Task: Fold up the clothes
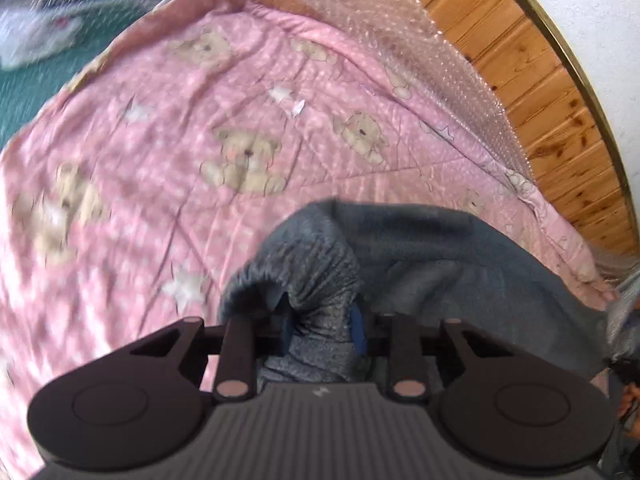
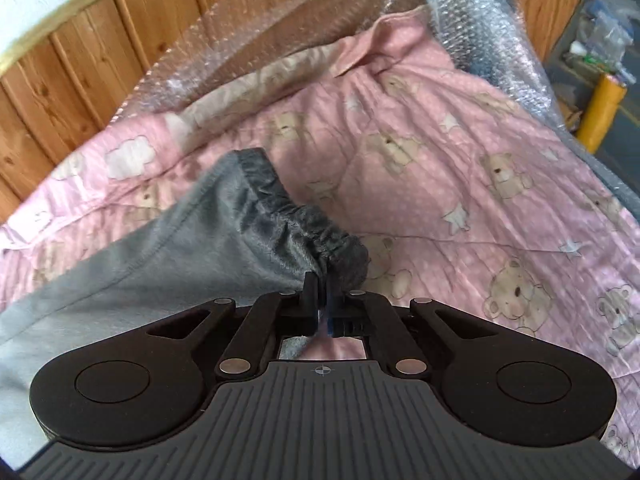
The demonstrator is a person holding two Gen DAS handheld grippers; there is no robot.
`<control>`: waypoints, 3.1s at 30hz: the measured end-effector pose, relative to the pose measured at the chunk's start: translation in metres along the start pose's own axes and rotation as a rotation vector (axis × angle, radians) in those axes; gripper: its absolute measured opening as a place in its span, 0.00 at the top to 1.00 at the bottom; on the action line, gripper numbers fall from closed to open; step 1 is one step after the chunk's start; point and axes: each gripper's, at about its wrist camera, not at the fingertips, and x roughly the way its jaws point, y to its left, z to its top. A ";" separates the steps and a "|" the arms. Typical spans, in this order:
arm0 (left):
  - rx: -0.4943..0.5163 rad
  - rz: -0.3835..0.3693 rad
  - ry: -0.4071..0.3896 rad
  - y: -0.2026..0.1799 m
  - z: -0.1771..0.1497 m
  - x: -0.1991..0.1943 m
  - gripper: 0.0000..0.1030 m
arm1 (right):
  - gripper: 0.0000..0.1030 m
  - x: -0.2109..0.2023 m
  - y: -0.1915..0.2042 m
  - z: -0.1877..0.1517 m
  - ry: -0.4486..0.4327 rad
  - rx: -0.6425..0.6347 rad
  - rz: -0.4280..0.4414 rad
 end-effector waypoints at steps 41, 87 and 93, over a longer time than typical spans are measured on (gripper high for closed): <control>-0.195 0.226 -0.169 0.028 0.065 0.042 0.73 | 0.55 0.132 0.112 0.100 0.052 -0.132 0.183; -0.056 -0.018 -0.033 0.046 -0.168 -0.123 0.32 | 0.31 -0.226 0.228 -0.235 0.098 -0.646 0.576; -0.004 -0.136 -0.033 0.026 -0.151 -0.111 0.31 | 0.13 -0.287 0.373 -0.370 0.073 -1.192 0.910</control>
